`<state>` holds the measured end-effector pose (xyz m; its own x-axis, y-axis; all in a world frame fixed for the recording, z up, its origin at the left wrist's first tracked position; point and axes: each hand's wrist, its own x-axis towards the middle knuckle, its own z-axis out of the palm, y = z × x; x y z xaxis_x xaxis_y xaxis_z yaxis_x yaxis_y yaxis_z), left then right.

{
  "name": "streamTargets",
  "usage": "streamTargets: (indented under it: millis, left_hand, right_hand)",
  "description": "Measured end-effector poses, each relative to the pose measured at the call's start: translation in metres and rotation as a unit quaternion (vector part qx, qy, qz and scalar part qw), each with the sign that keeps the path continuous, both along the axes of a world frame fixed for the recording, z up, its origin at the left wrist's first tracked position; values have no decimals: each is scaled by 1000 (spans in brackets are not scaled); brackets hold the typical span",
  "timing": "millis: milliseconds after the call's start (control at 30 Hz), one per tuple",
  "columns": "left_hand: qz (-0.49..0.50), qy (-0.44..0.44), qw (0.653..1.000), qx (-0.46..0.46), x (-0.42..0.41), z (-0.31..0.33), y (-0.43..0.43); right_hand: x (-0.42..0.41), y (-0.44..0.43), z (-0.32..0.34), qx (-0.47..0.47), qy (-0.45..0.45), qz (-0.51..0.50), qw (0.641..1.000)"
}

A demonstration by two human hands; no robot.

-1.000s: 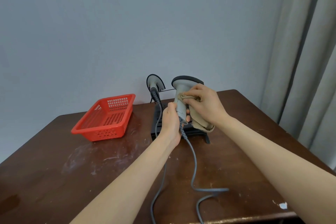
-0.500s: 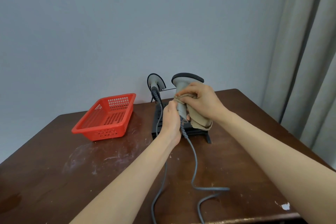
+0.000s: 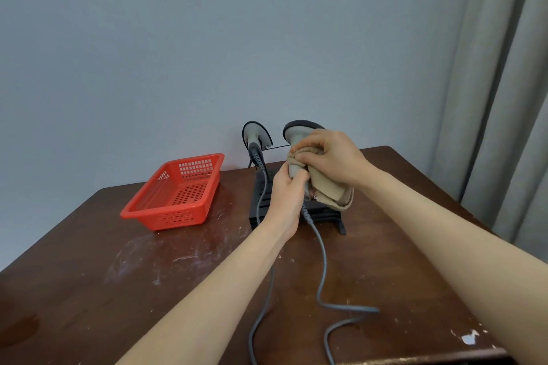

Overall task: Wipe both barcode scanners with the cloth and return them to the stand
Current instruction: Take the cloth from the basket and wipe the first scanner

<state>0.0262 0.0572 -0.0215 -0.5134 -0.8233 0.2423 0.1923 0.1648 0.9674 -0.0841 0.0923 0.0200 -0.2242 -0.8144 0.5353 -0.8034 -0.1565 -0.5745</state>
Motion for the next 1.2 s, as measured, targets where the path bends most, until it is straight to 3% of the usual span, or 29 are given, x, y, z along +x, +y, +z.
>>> streamTargets:
  millis: [167, 400, 533, 633, 767, 833, 1033, 1200]
  left_hand:
    - [0, -51, 997, -53, -3, -3, 4]
    - [30, -43, 997, -54, -4, -6, 1]
    - [18, -58, 996, -67, -7, -8, 3]
    - [8, -43, 998, -48, -8, -7, 3]
    - [8, 13, 1000, 0, -6, -3, -1]
    - [5, 19, 1000, 15, -6, -4, -3]
    - [-14, -1, 997, 70, -6, -3, -1]
    - [-13, 24, 997, 77, -1, 4, -9]
  right_hand:
    - [-7, -11, 11, -16, 39, -135, 990]
    - [0, -1, 11, 72, 87, 20, 993]
    - [-5, -7, 17, 38, 111, -94, 989]
    - [-4, -9, 11, 1, 65, -115, 991]
    - [5, 1, -5, 24, -27, 46, 998]
    - [4, 3, -10, 26, -52, 69, 996]
    - [-16, -8, -10, 0, -25, -98, 995]
    - [-8, 3, -16, 27, -138, 72, 987]
